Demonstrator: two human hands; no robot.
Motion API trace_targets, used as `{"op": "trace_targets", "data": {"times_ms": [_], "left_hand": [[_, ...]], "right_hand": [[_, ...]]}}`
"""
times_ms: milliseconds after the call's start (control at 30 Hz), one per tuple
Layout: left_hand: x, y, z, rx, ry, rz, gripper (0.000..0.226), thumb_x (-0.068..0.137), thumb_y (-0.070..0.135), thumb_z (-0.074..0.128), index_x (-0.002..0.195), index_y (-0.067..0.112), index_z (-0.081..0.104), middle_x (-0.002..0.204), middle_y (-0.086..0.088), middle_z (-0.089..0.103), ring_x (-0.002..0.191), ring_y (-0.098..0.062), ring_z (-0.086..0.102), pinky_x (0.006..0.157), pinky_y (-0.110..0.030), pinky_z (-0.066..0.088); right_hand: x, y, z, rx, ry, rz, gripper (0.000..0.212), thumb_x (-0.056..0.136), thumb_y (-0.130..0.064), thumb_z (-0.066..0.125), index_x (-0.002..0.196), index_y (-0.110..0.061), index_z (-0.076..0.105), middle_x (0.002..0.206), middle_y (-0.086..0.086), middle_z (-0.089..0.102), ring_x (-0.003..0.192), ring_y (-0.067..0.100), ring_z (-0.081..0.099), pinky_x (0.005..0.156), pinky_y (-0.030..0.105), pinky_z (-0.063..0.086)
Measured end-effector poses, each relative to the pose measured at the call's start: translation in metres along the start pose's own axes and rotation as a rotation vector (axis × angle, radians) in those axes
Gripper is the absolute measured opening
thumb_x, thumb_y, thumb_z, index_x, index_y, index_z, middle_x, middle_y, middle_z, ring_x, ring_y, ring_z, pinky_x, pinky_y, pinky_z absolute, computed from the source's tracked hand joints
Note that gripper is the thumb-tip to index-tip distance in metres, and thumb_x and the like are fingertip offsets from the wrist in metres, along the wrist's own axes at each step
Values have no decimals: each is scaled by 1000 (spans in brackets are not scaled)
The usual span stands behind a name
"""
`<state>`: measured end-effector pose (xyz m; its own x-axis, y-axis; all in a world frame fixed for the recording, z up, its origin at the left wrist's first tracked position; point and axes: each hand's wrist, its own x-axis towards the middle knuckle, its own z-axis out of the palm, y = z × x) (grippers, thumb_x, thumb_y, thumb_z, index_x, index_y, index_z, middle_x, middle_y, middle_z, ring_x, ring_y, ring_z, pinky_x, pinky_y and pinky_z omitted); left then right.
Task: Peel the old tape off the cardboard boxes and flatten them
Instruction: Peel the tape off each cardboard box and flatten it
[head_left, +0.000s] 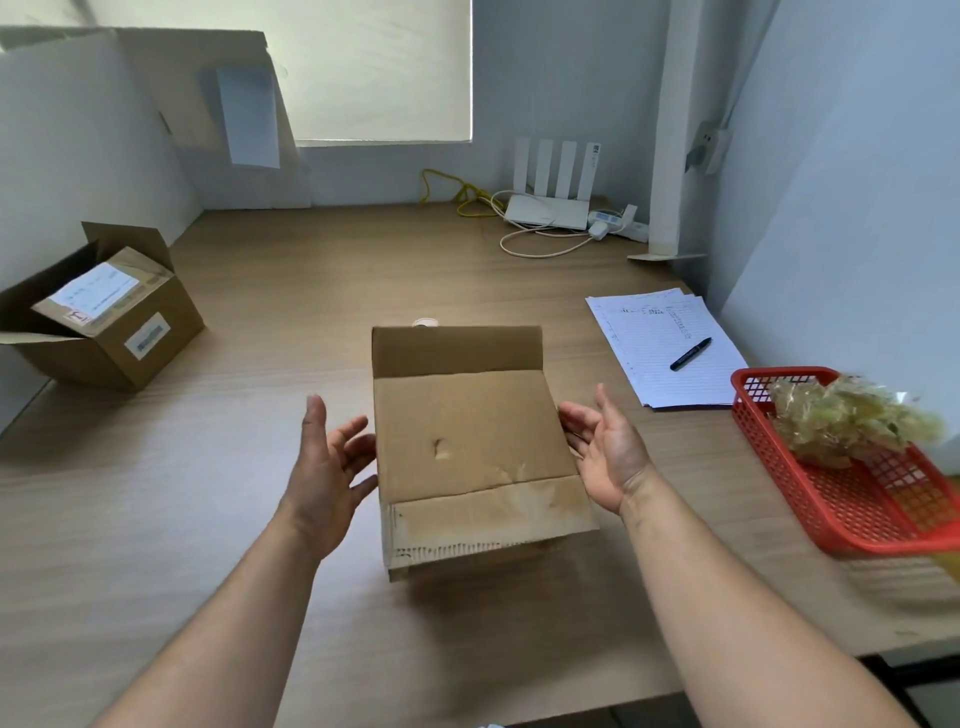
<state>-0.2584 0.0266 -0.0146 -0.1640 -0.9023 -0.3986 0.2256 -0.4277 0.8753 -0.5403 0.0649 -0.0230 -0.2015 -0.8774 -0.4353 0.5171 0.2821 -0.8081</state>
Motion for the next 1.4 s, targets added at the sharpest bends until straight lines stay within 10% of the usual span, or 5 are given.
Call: {"op": "trace_targets", "data": {"times_ms": [233, 400, 600, 1200, 1400], "left_hand": [[6, -23, -8, 95, 23, -77, 89, 82, 80, 28, 144, 17, 39, 131, -7, 52, 125, -20, 49, 112, -46, 31], [8, -27, -6, 236, 3, -58, 78, 78, 74, 44, 138, 24, 44, 128, 2, 56, 122, -14, 51, 107, -42, 37], [11, -43, -7, 428, 50, -20, 54, 89, 30, 67, 136, 35, 41, 122, 5, 59, 106, -14, 61, 85, -31, 49], [18, -61, -73, 395, 299, -66, 49, 86, 2, 63, 126, 28, 50, 121, -7, 62, 105, -31, 62, 93, -48, 51], [11, -86, -79, 1229, 333, 140, 77, 91, 35, 60, 153, 20, 17, 159, -13, 16, 145, -28, 15, 117, -38, 13]], "right_hand": [[4, 13, -3, -102, 50, -1, 55, 97, -48, 37, 130, -7, 53, 127, 8, 57, 121, 20, 51, 105, 34, 39], [5, 21, 1, -174, 83, 20, 31, 99, -26, 45, 116, -7, 63, 94, 3, 70, 86, 16, 64, 61, 24, 54], [10, 40, 8, -492, 57, -38, 42, 102, -21, 36, 142, -10, 41, 141, 7, 48, 129, 21, 47, 110, 43, 36], [21, 124, 39, -1611, -53, -84, 57, 94, -39, 47, 147, -38, 26, 160, -2, 5, 146, 20, 1, 116, 44, 4], [15, 138, 46, -1858, -70, -91, 59, 95, -46, 40, 149, -39, 16, 160, 0, -5, 146, 22, -5, 116, 43, 0]]}}
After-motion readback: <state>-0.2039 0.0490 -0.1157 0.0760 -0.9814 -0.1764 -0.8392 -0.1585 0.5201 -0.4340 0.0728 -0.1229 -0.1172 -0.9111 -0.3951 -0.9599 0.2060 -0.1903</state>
